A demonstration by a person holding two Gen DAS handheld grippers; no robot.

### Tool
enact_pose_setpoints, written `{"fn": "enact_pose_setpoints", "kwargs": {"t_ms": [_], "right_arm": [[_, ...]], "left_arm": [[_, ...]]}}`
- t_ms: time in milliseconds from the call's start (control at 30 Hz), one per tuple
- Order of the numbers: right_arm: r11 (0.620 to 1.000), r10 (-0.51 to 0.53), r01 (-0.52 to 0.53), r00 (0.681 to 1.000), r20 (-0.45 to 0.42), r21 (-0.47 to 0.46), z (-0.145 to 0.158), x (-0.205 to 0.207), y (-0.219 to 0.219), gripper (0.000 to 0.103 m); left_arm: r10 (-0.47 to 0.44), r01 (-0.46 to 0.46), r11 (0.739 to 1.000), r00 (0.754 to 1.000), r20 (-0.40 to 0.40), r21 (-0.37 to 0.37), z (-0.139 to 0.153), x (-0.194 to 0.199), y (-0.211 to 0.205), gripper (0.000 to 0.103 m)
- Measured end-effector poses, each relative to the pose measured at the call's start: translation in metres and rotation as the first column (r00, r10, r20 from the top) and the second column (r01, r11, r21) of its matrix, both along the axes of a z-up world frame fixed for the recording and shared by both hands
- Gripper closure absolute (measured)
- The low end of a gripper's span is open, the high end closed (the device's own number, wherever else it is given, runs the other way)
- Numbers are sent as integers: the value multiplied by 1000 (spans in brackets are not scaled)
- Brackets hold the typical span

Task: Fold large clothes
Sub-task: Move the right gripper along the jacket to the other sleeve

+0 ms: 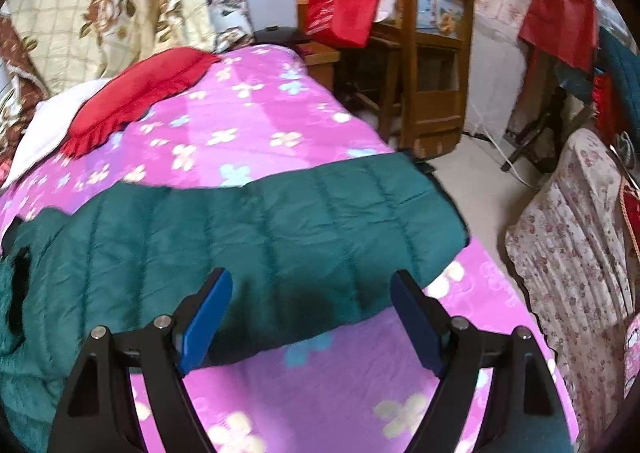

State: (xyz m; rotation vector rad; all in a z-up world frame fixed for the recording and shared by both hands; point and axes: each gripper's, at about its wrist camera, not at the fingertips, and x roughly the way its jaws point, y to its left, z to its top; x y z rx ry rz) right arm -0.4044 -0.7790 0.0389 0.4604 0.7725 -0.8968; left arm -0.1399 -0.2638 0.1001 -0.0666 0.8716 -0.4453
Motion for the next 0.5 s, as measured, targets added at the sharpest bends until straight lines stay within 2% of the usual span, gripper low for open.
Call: {"fn": "enact_pose_setpoints", "kwargs": {"t_ms": [167,367,500], "right_arm": [[996,-89,89,996,28,15,-3,-14,-29,18],[982,-181,179,983,15,56,-17,-27,-65,18],[970,-231,226,971,52,93,-25,-38,-85,18]], "left_arm": [[7,-7,1000,1000,-4,3,-4,4,3,86],[17,-17,1000,1000,4,11,-7,9,5,86],[26,-27,999,1000,15,25,-6,17,4,86]]}}
